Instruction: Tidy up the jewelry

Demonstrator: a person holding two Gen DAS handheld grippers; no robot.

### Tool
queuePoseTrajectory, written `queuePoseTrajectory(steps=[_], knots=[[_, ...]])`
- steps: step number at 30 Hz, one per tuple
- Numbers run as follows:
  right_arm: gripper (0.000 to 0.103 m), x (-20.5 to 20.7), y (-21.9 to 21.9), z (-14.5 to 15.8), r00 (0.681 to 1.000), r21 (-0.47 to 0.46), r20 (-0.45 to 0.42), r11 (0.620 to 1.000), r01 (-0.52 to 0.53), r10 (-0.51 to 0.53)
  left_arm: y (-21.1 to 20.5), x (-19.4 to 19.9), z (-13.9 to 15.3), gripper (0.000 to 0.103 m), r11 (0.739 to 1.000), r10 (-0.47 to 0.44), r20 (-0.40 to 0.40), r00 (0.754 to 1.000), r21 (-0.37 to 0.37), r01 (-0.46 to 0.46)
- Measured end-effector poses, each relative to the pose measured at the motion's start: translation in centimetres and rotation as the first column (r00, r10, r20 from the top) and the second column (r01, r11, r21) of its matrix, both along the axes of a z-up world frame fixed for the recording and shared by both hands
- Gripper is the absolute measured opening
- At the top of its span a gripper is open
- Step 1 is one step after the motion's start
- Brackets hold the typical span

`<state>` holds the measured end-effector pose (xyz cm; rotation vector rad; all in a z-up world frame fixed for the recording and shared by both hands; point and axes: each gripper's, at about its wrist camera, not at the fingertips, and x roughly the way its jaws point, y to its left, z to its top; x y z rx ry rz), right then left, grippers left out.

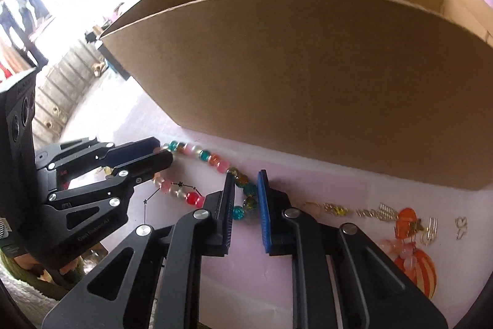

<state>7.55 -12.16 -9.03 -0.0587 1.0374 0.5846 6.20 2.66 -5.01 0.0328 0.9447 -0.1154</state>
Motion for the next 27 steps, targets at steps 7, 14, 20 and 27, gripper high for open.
queuePoseTrajectory(steps=[7, 14, 20, 27], knots=[[0.010, -0.5, 1.5, 0.1, 0.998, -0.037, 0.039, 0.998, -0.047, 0.048, 0.1, 0.0, -0.1, 0.009, 1.000, 0.004, 0.020, 1.000, 0.022, -0.005], [0.010, -1.0, 0.8, 1.0, 0.998, 0.032, 0.046, 0.999, -0.040, 0.038, 0.0, -0.7, 0.6, 0.009, 1.000, 0.004, 0.043, 0.999, 0.005, -0.004], [0.010, -2.2, 0.7, 2.8, 0.996, 0.075, 0.080, 0.996, -0.056, 0.050, -0.3, -2.3, 3.3, 0.008, 0.999, -0.017, 0.106, 0.994, -0.029, 0.021], [0.010, -3.8, -0.3, 9.0, 0.973, 0.146, 0.214, 0.982, -0.118, 0.085, -0.8, -3.4, 10.4, 0.009, 0.993, -0.074, 0.272, 0.959, -0.073, 0.098]])
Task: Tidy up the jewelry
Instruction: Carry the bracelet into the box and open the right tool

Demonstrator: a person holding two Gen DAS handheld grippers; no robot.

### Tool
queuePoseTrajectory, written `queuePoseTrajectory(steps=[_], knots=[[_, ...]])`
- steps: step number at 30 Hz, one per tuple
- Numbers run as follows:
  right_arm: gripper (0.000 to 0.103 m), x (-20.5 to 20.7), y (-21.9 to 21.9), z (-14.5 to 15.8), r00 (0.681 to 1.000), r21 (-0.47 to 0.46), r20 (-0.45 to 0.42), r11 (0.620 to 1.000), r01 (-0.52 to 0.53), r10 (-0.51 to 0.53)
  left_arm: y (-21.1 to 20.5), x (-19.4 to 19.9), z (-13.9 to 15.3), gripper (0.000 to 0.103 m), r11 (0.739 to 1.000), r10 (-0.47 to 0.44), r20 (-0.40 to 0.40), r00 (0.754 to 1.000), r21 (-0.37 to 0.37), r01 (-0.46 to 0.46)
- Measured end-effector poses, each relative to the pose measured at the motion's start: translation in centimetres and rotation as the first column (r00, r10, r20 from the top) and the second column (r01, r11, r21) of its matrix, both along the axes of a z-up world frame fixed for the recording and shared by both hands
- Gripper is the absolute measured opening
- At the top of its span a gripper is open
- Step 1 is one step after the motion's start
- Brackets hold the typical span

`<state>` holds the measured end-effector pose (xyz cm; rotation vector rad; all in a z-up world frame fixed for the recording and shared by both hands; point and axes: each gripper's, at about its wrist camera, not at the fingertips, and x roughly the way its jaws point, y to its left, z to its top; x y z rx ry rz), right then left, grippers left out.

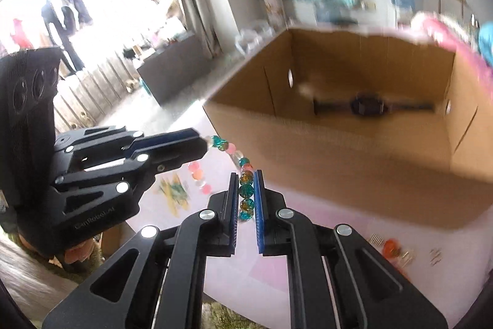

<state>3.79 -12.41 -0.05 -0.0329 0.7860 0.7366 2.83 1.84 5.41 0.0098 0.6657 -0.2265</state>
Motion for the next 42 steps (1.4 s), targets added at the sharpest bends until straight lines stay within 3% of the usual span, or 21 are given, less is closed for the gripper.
queuePoseTrajectory(steps=[5, 10, 12, 13, 14, 16, 18, 19, 22, 23, 25, 30, 36, 39, 42], knots=[[0.010, 1.5, -1.8, 6.4, 0.988, 0.087, 0.151, 0.996, 0.002, -0.015, -1.1, 1.1, 5.7, 0.009, 0.998, -0.062, 0.151, 0.987, 0.018, 0.060], [0.010, 5.7, -3.1, 8.8, 0.988, 0.129, 0.153, 0.991, 0.014, -0.034, -2.1, 4.7, 8.0, 0.009, 0.995, -0.091, 0.215, 0.972, 0.049, 0.083], [0.010, 8.7, -3.1, 8.7, 0.995, 0.123, 0.100, 0.992, 0.010, -0.023, -2.4, 6.8, 7.5, 0.009, 0.995, -0.095, 0.185, 0.978, 0.060, 0.085], [0.010, 11.7, -2.8, 7.6, 1.000, 0.114, 0.011, 0.993, 0.004, -0.005, -2.6, 7.6, 7.1, 0.009, 0.995, -0.091, 0.163, 0.982, 0.064, 0.081], [0.010, 11.7, -2.8, 7.6, 1.000, 0.114, 0.011, 0.993, 0.004, -0.005, -2.7, 8.9, 6.2, 0.009, 0.995, -0.086, 0.126, 0.988, 0.068, 0.077], [0.010, 14.2, -2.3, 6.1, 0.996, 0.116, -0.085, 0.993, 0.001, 0.009, -3.0, 11.0, 4.3, 0.009, 0.993, -0.084, 0.040, 0.996, 0.088, 0.080], [0.010, 16.6, -2.0, 3.9, 0.979, 0.100, -0.203, 0.995, -0.013, 0.033, -2.9, 12.2, 2.5, 0.009, 0.992, -0.081, -0.031, 0.996, 0.097, 0.083], [0.010, 18.2, -0.9, 2.1, 0.954, 0.049, -0.297, 0.998, -0.035, 0.048, -2.9, 12.8, 1.6, 0.009, 0.990, -0.080, -0.069, 0.994, 0.107, 0.088], [0.010, 19.1, -0.1, 0.4, 0.930, -0.007, -0.365, 0.998, -0.058, 0.052, -2.8, 13.0, 0.1, 0.009, 0.986, -0.077, -0.110, 0.991, 0.142, 0.092], [0.010, 19.2, 1.0, -1.2, 0.898, -0.049, -0.433, 0.993, -0.103, 0.072, -2.9, 12.9, -0.1, 0.009, 0.983, -0.076, -0.115, 0.990, 0.155, 0.094], [0.010, 18.8, 1.1, -1.9, 0.891, -0.063, -0.449, 0.992, -0.112, 0.072, -3.2, 12.8, -0.4, 0.009, 0.977, -0.089, -0.129, 0.988, 0.180, 0.112], [0.011, 18.9, 1.8, -4.3, 0.831, -0.096, -0.550, 0.982, -0.161, 0.083, -3.2, 12.4, -0.6, 0.009, 0.970, -0.089, -0.153, 0.984, 0.211, 0.121], [0.011, 18.7, 0.9, -3.9, 0.837, -0.077, -0.541, 0.987, -0.144, 0.080, -2.2, 12.4, 0.5, 0.009, 0.981, -0.054, -0.132, 0.990, 0.179, 0.078], [0.011, 18.5, -0.1, -2.7, 0.858, -0.041, -0.507, 0.993, -0.113, 0.077, -1.7, 11.7, 1.9, 0.009, 0.987, -0.035, -0.087, 0.996, 0.155, 0.048], [0.023, 17.3, -2.3, -0.3, 0.893, 0.020, -0.443, 0.997, -0.080, 0.081, -0.9, 10.2, 3.5, 0.013, 0.994, -0.016, -0.030, 0.999, 0.104, 0.019]])
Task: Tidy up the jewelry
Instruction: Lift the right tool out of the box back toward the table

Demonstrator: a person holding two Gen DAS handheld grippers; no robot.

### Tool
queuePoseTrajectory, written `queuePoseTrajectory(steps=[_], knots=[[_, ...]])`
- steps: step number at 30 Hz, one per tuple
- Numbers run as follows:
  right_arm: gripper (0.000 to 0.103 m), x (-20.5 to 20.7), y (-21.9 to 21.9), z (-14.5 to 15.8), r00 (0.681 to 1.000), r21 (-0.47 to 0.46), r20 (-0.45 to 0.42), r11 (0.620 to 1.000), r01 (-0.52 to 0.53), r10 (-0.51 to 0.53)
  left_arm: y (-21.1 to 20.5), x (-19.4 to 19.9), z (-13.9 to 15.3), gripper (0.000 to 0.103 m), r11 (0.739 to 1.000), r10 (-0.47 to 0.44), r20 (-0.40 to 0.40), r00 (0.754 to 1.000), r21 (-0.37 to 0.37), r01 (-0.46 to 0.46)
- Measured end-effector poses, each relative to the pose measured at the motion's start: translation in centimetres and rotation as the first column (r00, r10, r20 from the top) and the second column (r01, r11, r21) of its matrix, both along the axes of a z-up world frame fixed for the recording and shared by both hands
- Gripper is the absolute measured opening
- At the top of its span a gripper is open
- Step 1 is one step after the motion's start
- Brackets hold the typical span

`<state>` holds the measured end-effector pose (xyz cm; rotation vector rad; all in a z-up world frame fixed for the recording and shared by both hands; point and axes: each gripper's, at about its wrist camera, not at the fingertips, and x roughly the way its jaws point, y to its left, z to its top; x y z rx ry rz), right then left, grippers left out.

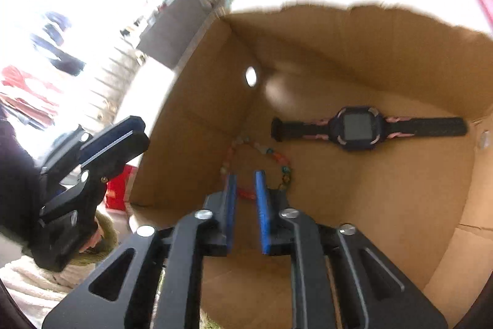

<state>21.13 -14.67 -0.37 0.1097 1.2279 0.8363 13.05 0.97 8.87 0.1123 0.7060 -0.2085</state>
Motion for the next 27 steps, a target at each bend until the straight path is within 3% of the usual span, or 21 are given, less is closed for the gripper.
queuePoseTrajectory(steps=[2, 5, 7, 9, 10, 15, 17, 18, 21, 24, 27], knots=[[0.029, -1.3, -1.8, 1.8, 0.998, 0.042, 0.062, 0.999, 0.022, -0.025, 0.4, -1.7, 0.8, 0.023, 0.999, 0.010, 0.041, 0.999, -0.041, -0.008], [0.031, -3.8, -5.0, 4.1, 0.987, 0.097, 0.142, 0.993, 0.067, -0.080, 0.4, -4.4, 1.2, 0.029, 0.995, -0.005, 0.087, 0.996, -0.096, 0.014], [0.032, -5.6, -7.1, 5.3, 0.976, 0.130, 0.180, 0.986, 0.102, -0.124, -0.1, -6.6, 1.0, 0.042, 0.992, -0.024, 0.112, 0.993, -0.122, 0.038], [0.033, -7.5, -9.2, 5.8, 0.965, 0.169, 0.200, 0.976, 0.135, -0.168, -0.7, -8.0, 0.4, 0.047, 0.988, -0.041, 0.124, 0.991, -0.144, 0.059], [0.033, -9.7, -11.4, 5.6, 0.957, 0.216, 0.192, 0.961, 0.172, -0.215, -1.1, -8.7, -0.2, 0.049, 0.986, -0.054, 0.121, 0.991, -0.152, 0.073], [0.032, -12.1, -13.4, 2.9, 0.943, 0.200, 0.144, 0.942, 0.270, -0.301, -3.4, -9.0, -4.0, 0.052, 0.989, -0.042, 0.040, 0.998, -0.138, 0.047], [0.032, -13.0, -14.1, 1.8, 0.931, 0.236, 0.144, 0.925, 0.298, -0.336, -4.0, -8.6, -5.1, 0.052, 0.990, -0.026, 0.009, 1.000, -0.139, 0.027], [0.032, -13.4, -14.8, 0.9, 0.923, 0.214, 0.113, 0.916, 0.340, -0.369, -4.3, -8.3, -5.7, 0.052, 0.991, -0.020, -0.002, 1.000, -0.136, 0.019], [0.032, -14.0, -15.1, 0.6, 0.904, 0.177, 0.144, 0.909, 0.376, -0.402, -5.0, -7.8, -6.7, 0.052, 0.991, -0.008, -0.021, 1.000, -0.132, 0.005], [0.032, -15.1, -15.7, -0.4, 0.899, 0.189, 0.118, 0.898, 0.398, -0.423, -6.4, -7.9, -7.7, 0.052, 0.990, -0.020, -0.035, 0.999, -0.137, 0.015], [0.032, -16.0, -15.8, -2.1, 0.886, 0.114, 0.125, 0.893, 0.434, -0.447, -8.2, -7.9, -9.4, 0.052, 0.990, -0.047, -0.070, 0.996, -0.135, 0.038]])
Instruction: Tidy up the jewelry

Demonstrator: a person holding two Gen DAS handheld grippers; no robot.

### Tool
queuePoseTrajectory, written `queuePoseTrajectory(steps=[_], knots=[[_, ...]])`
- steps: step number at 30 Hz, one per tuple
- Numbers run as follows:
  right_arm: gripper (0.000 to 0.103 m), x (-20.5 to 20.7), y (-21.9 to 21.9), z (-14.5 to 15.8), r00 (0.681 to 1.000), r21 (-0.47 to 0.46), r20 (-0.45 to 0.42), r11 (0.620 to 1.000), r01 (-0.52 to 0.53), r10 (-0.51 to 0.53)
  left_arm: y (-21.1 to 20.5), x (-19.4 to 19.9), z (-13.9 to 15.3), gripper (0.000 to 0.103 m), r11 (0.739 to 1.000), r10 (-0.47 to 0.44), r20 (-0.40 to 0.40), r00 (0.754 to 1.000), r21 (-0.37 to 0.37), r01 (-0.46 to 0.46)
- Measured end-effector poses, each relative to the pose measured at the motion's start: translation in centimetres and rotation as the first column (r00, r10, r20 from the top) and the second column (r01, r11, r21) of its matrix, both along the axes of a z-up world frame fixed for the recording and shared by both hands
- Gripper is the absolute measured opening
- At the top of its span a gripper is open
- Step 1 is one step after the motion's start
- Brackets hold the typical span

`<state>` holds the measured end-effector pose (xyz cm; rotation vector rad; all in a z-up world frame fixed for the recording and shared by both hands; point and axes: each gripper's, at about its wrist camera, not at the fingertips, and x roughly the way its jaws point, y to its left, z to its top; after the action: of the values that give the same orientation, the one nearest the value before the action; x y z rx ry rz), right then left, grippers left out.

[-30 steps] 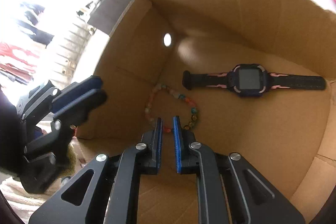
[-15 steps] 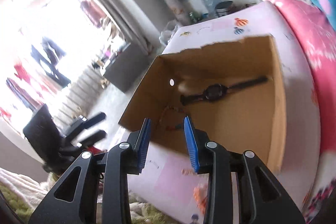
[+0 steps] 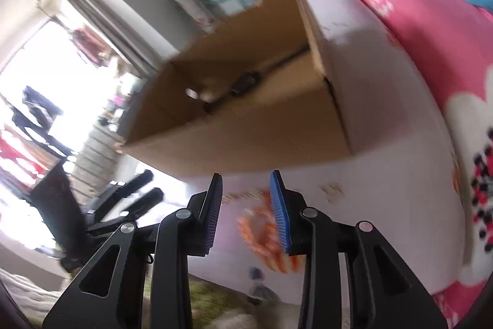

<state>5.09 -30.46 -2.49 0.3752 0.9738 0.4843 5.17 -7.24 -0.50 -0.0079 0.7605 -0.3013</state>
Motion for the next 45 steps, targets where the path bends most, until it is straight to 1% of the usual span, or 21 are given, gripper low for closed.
queuePoseTrajectory(steps=[2, 4, 6, 8, 10, 12, 13, 14, 18, 20, 23, 25, 26, 29, 32, 38, 42, 43, 44, 45], knots=[[0.032, -0.2, 0.3, -1.2, 1.000, -0.043, -0.018, 0.999, 0.012, -0.012, -1.1, 0.2, -1.2, 0.052, 1.000, -0.012, -0.027, 1.000, 0.020, 0.013], [0.031, -0.5, 1.1, -2.3, 1.000, -0.095, -0.023, 0.995, 0.001, -0.004, -2.1, 0.5, -2.2, 0.050, 0.997, -0.026, -0.036, 0.999, 0.067, 0.029], [0.031, -0.8, 1.9, -2.6, 1.000, -0.127, -0.016, 0.992, -0.024, 0.022, -3.0, 0.8, -2.7, 0.045, 0.993, -0.047, -0.035, 0.998, 0.111, 0.051], [0.031, -0.9, 2.6, -2.6, 0.999, -0.159, -0.004, 0.986, -0.043, 0.043, -3.6, 1.1, -3.1, 0.044, 0.987, -0.067, -0.034, 0.997, 0.144, 0.071], [0.031, -0.7, 2.9, -2.9, 0.998, -0.163, -0.001, 0.985, -0.055, 0.055, -3.9, 1.6, -3.6, 0.036, 0.981, -0.086, -0.044, 0.995, 0.168, 0.092], [0.031, -0.3, 3.0, -3.4, 0.998, -0.147, -0.002, 0.987, -0.066, 0.066, -4.0, 2.1, -4.0, 0.034, 0.979, -0.096, -0.061, 0.994, 0.178, 0.105], [0.031, -0.1, 3.0, -3.4, 0.998, -0.144, -0.001, 0.987, -0.067, 0.068, -4.0, 2.4, -4.3, 0.029, 0.977, -0.099, -0.071, 0.993, 0.181, 0.111], [0.031, 0.2, 3.0, -3.4, 0.998, -0.142, -0.001, 0.987, -0.070, 0.070, -4.0, 2.6, -4.5, 0.027, 0.976, -0.102, -0.080, 0.992, 0.182, 0.115], [0.031, 0.3, 2.6, -3.6, 0.998, -0.135, -0.005, 0.989, -0.066, 0.066, -3.8, 2.7, -5.2, 0.024, 0.975, -0.111, -0.093, 0.989, 0.182, 0.126], [0.031, 0.3, 2.3, -3.8, 0.998, -0.121, -0.016, 0.991, -0.061, 0.060, -3.7, 2.6, -5.3, 0.024, 0.977, -0.119, -0.090, 0.989, 0.166, 0.133], [0.031, 0.5, 2.2, -4.4, 0.998, -0.116, -0.030, 0.992, -0.052, 0.048, -3.7, 2.6, -5.4, 0.022, 0.976, -0.131, -0.080, 0.988, 0.167, 0.143], [0.031, 0.3, 2.1, -4.8, 0.998, -0.111, -0.037, 0.993, -0.049, 0.045, -3.8, 2.6, -5.4, 0.013, 0.975, -0.137, -0.078, 0.988, 0.168, 0.148], [0.031, 0.3, 2.0, -4.9, 0.998, -0.109, -0.038, 0.993, -0.046, 0.042, -3.7, 2.7, -5.4, 0.011, 0.974, -0.139, -0.077, 0.987, 0.170, 0.150], [0.031, -0.2, 2.0, -4.9, 0.999, -0.102, -0.033, 0.994, -0.037, 0.034, -4.0, 2.7, -5.5, 0.011, 0.971, -0.147, -0.072, 0.986, 0.181, 0.158], [0.031, -0.3, 2.0, -4.9, 0.999, -0.103, -0.031, 0.994, -0.041, 0.038, -3.8, 2.7, -5.4, 0.011, 0.973, -0.134, -0.076, 0.988, 0.180, 0.146], [0.031, -0.4, 2.6, -5.1, 0.998, -0.142, -0.034, 0.988, -0.056, 0.051, -2.6, 2.5, -5.4, 0.011, 0.980, -0.079, -0.083, 0.993, 0.175, 0.093], [0.031, -0.4, 3.0, -5.2, 0.998, -0.171, -0.020, 0.983, -0.061, 0.059, -1.5, 2.3, -5.5, 0.011, 0.985, -0.044, -0.084, 0.996, 0.163, 0.057], [0.029, -0.5, 3.2, -5.1, 0.998, -0.186, -0.015, 0.981, -0.064, 0.062, -1.3, 2.2, -5.5, 0.011, 0.986, -0.039, -0.084, 0.996, 0.161, 0.052], [0.024, -0.5, 3.5, -5.0, 0.998, -0.200, -0.012, 0.977, -0.070, 0.069, -1.1, 2.2, -5.5, 0.011, 0.986, -0.032, -0.083, 0.996, 0.158, 0.045], [0.022, -0.5, 3.8, -5.0, 0.997, -0.210, -0.013, 0.975, -0.076, 0.075, -0.9, 2.1, -5.5, 0.011, 0.987, -0.027, -0.081, 0.996, 0.158, 0.039]])
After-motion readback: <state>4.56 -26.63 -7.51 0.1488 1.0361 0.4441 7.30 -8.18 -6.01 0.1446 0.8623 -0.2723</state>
